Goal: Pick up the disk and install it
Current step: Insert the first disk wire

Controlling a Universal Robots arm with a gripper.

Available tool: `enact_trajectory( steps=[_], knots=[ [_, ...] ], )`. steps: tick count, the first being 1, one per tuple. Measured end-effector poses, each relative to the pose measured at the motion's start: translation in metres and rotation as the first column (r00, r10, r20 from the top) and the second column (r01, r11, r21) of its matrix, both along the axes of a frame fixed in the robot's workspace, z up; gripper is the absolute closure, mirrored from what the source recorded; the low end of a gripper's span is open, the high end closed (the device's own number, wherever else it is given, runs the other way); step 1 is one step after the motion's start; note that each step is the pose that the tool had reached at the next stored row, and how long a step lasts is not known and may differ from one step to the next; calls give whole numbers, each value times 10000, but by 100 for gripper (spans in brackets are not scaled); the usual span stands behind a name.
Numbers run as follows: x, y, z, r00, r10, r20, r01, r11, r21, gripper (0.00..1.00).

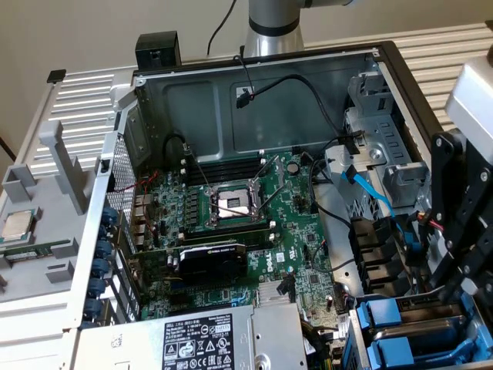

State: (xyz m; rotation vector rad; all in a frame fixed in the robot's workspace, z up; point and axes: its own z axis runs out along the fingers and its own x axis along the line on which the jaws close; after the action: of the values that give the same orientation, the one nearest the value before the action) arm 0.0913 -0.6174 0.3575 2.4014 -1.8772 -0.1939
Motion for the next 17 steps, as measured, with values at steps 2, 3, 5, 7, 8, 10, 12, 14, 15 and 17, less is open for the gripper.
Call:
enact_trajectory(
  steps=[2, 3, 5, 7, 8, 10, 12, 14, 15, 17],
  knots=[
    [-1, 0, 0, 9998, -207, 0, 207, 9998, 0, 83],
    [-2, 0, 0, 9995, -324, 0, 324, 9995, 1, 83],
    [-4, 0, -1, 9989, -462, 0, 462, 9989, 1, 83],
    [-9, 2, -1, 9986, -525, 0, 525, 9986, 0, 83],
    [-12, 5, -1, 9986, -530, 0, 530, 9986, -10, 83],
    [-16, 17, 0, 9986, -532, 3, 532, 9986, -52, 83],
    [-18, 44, 1, 9986, -531, 11, 531, 9984, -204, 83],
    [-19, 78, -1, 9986, -531, 22, 532, 9978, -403, 83],
    [-20, 97, 0, 9986, -531, 28, 531, 9972, -528, 83],
    [-19, 119, 0, 9986, -530, 37, 531, 9961, -699, 83]
  ],
)
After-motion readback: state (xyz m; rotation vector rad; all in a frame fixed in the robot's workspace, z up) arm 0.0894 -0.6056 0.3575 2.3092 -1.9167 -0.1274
